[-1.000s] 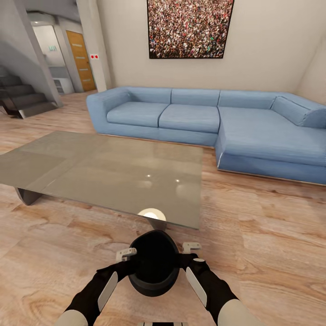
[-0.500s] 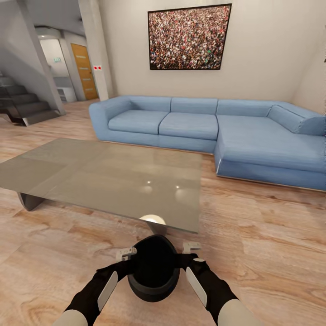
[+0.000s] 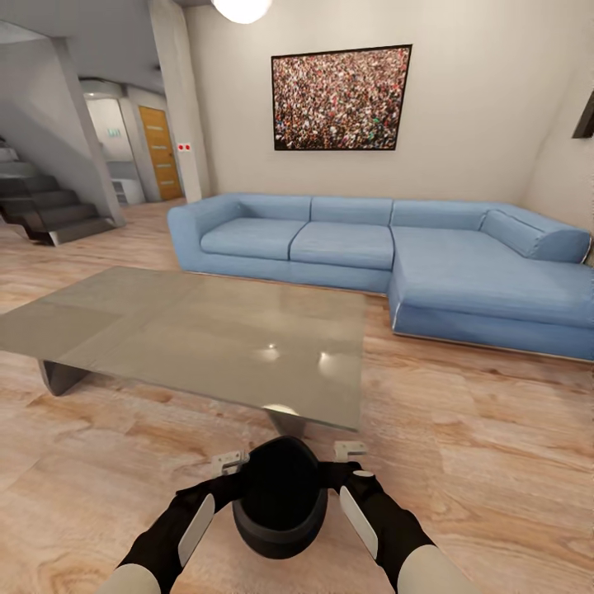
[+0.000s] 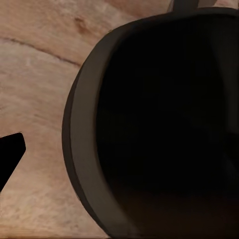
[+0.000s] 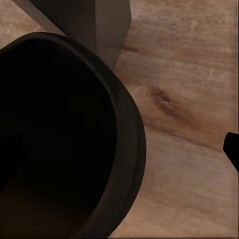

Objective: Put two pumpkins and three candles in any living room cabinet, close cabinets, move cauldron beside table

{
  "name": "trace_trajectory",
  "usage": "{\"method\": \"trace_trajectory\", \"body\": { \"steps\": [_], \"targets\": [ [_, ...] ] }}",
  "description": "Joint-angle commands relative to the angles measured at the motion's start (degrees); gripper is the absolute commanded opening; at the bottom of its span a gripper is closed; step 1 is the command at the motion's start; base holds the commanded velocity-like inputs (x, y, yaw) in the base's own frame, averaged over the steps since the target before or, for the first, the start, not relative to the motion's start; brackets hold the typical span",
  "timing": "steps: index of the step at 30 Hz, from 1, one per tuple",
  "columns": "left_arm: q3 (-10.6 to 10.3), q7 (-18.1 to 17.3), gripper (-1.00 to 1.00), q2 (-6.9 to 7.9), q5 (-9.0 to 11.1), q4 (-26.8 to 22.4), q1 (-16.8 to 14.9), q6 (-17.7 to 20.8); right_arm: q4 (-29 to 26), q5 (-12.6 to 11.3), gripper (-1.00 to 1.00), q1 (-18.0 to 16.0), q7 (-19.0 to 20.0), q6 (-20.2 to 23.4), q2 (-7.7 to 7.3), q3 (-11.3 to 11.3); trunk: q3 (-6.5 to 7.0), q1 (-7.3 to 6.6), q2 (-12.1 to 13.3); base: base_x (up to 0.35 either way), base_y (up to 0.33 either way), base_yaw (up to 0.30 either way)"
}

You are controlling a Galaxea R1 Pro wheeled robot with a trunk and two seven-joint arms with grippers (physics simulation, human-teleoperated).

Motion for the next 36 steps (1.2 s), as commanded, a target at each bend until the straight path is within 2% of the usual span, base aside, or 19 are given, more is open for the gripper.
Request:
{"method": "trace_trajectory", "body": {
  "steps": [1,36],
  "targets": [
    [-0.08,0.12,1.00,-0.01,0.36,-0.09,-0.03,0.27,-0.10,-0.61,1.00,-0.01,-0.55,0.21,-0.05,0.31,0.18,-0.05,-0.01,-0.129,0.000,0.000],
    [-0.17,0.29,1.00,-0.15,0.36,-0.07,-0.01,0.20,-0.01,-0.57,1.00,-0.05,-0.51,0.21,-0.05,0.28,7.93,-0.96,0.46,-0.062,0.000,0.000]
  ]
}}
